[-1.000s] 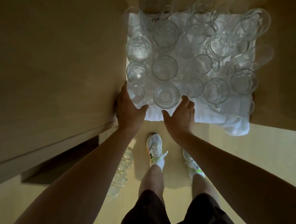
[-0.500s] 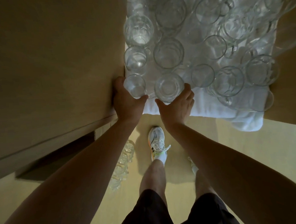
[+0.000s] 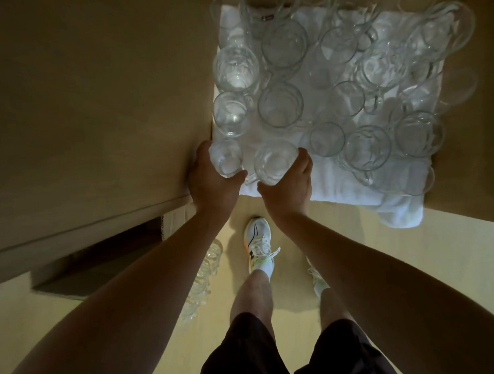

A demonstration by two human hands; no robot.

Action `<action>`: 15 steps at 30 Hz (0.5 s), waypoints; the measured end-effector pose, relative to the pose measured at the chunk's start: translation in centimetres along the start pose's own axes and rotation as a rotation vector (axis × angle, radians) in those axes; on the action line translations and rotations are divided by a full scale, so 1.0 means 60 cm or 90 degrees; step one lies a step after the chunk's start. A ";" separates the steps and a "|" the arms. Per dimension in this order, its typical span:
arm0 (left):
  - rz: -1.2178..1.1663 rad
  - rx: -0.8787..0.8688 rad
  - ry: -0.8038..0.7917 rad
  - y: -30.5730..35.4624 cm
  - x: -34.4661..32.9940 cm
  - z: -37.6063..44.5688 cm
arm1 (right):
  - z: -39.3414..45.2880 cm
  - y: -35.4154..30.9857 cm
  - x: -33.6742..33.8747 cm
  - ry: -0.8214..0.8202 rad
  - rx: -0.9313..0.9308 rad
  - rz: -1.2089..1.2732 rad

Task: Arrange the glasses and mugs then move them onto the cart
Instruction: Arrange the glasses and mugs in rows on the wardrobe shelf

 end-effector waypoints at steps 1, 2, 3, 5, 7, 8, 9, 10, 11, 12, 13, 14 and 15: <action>0.004 0.007 -0.006 0.003 0.003 -0.005 | -0.005 0.001 0.006 -0.009 -0.004 0.005; 0.007 0.015 -0.013 0.003 0.004 -0.007 | -0.007 0.005 0.009 -0.019 -0.010 0.008; 0.007 0.019 -0.018 0.006 0.007 -0.011 | -0.011 0.005 0.015 -0.027 -0.013 0.009; -0.009 0.025 -0.017 0.027 0.026 -0.030 | -0.028 -0.009 0.043 -0.043 -0.001 0.008; -0.047 0.019 0.003 0.058 0.047 -0.046 | -0.041 -0.031 0.078 -0.054 0.014 0.008; -0.061 0.007 0.012 0.075 0.057 -0.052 | -0.048 -0.044 0.095 -0.056 0.027 0.005; -0.063 -0.005 0.016 0.093 0.068 -0.059 | -0.055 -0.058 0.113 -0.052 0.044 0.002; -0.059 -0.013 0.018 0.113 0.079 -0.064 | -0.060 -0.073 0.131 -0.043 0.063 0.003; -0.055 -0.015 0.022 0.132 0.089 -0.068 | -0.065 -0.087 0.149 -0.031 0.081 0.007; -0.059 -0.019 0.027 0.155 0.101 -0.073 | -0.069 -0.101 0.168 -0.022 0.098 0.010; -0.065 -0.023 0.034 0.177 0.112 -0.077 | -0.072 -0.115 0.188 -0.019 0.115 0.012; -0.068 -0.033 0.042 0.199 0.123 -0.081 | -0.074 -0.128 0.210 -0.018 0.131 0.011; -0.066 -0.043 0.052 0.222 0.135 -0.086 | -0.077 -0.141 0.232 -0.017 0.146 0.005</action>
Point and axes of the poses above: each hand's wrist, its own z-axis towards the middle knuckle, its own x-axis out of the back of the hand, y = z × x, the point moved 1 cm from there along z, towards the middle knuckle, and after that the axes turned 11 degrees about -y, right-handed, at the moved point
